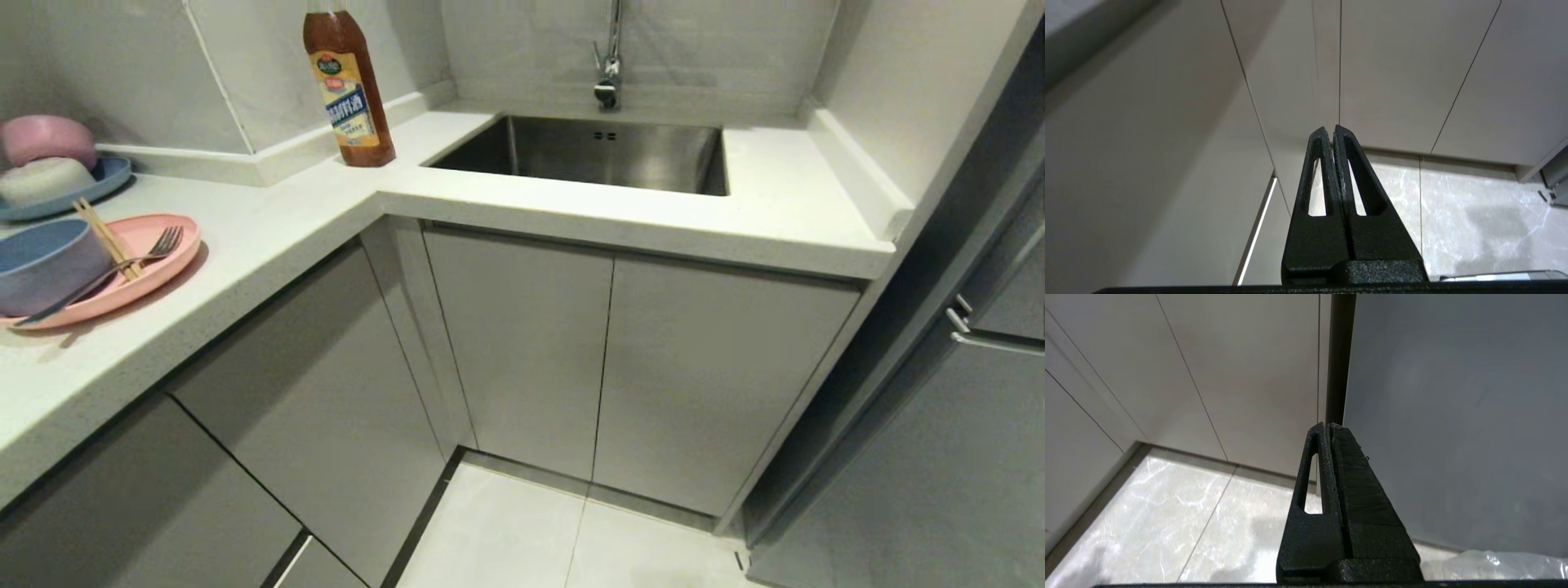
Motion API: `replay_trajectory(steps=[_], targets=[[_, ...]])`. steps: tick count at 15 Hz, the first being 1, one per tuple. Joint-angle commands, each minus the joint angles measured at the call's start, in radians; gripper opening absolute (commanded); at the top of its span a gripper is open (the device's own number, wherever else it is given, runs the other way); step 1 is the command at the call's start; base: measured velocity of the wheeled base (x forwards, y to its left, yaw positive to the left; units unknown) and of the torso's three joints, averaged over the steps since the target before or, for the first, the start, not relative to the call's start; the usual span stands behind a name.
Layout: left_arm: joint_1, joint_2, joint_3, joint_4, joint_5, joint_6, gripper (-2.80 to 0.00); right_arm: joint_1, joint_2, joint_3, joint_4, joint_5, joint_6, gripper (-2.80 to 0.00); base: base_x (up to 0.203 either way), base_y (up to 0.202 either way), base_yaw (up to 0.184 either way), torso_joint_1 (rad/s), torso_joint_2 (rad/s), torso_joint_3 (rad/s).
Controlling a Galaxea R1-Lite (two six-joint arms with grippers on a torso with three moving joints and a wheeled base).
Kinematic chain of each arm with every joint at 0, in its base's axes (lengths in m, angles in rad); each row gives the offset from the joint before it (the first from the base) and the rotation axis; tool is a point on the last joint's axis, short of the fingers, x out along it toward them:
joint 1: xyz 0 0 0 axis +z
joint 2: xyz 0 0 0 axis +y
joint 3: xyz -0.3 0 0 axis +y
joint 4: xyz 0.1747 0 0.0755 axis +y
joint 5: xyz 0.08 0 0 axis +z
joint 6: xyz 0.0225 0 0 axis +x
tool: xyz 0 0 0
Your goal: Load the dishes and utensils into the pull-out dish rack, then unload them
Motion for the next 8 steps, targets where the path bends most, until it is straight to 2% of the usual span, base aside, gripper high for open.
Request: replay_trajectory(steps=[1, 8], targets=[[0.000, 0.000, 0.000, -0.001, 0.000, 0.001, -2.80, 0.001, 0.000, 0.002, 0.000, 0.000, -0.001, -2.80, 0.000, 0.000, 0.000, 0.002, 0.01, 0.194], [0.000, 0.000, 0.000, -0.001, 0.000, 0.002, -2.80, 0.000, 0.000, 0.002, 0.000, 0.000, 0.001, -2.80, 0.000, 0.000, 0.000, 0.002, 0.00, 0.205]])
